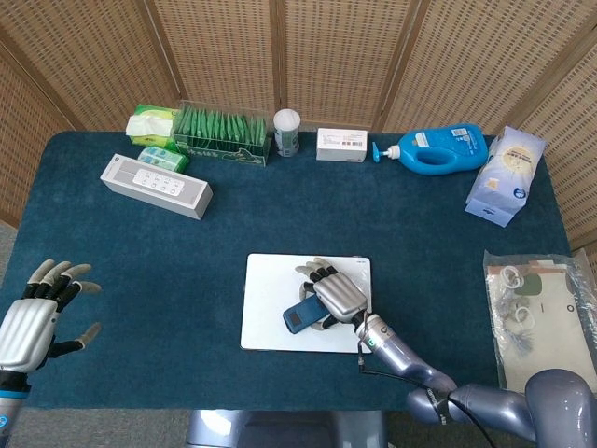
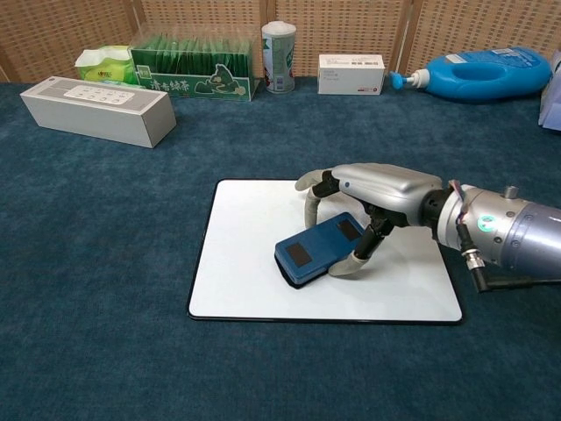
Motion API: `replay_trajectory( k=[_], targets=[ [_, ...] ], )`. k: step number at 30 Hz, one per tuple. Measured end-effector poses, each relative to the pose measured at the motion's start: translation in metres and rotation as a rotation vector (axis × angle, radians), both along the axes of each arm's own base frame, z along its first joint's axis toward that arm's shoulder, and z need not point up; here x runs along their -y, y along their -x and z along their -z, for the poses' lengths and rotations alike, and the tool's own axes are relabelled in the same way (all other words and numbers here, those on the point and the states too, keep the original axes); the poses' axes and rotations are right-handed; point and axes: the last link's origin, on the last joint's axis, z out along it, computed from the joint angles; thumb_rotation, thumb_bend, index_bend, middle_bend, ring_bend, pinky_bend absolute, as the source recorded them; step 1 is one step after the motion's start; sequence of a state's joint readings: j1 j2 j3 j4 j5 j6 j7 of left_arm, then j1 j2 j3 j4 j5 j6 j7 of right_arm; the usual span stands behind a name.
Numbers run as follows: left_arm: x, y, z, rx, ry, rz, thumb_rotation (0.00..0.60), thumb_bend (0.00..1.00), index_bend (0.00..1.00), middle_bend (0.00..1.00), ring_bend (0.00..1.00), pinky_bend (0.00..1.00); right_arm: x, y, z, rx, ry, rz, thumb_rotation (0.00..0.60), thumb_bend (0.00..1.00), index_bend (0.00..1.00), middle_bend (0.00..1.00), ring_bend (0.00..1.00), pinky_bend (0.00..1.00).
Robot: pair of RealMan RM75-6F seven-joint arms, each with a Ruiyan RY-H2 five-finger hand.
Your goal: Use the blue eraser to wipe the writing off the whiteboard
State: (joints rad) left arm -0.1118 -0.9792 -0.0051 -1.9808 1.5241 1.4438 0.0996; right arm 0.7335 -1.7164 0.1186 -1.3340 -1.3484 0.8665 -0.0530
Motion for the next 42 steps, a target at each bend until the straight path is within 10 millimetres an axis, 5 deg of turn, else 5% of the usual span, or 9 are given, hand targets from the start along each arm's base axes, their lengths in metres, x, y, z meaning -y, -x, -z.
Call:
replay_trajectory(
  k=[12,17,28,42],
  targets=[
    [-0.002,-0.003,0.004,0.004,0.013,0.017,0.6,0.33,0.35,0.2,0.13,0.0,0.006,0.02,-0.03,-0.027,0.042,0.044,0.6,0.14,0.7,0.12,0.0,0.0],
    [-0.003,-0.003,0.006,0.008,0.014,0.018,0.6,0.33,0.35,0.2,0.13,0.0,0.01,0.011,-0.037,-0.007,0.043,0.042,0.6,0.14,0.7,0.12,0.0,0.0],
    [0.0,0.006,0.001,-0.002,0.003,-0.012,0.6,0.33,0.35,0.2,0.13,0.0,0.02,-0.012,-0.011,-0.004,-0.017,0.043,0.6,0.14,0.7,0.11,0.0,0.0],
    [0.0,0.005,-0.002,-0.007,-0.006,-0.006,0.6,0.33,0.35,0.2,0.13,0.0,0.025,-0.011,0.006,-0.064,-0.038,0.046,0.6,0.14,0.7,0.11,0.0,0.0]
  ],
)
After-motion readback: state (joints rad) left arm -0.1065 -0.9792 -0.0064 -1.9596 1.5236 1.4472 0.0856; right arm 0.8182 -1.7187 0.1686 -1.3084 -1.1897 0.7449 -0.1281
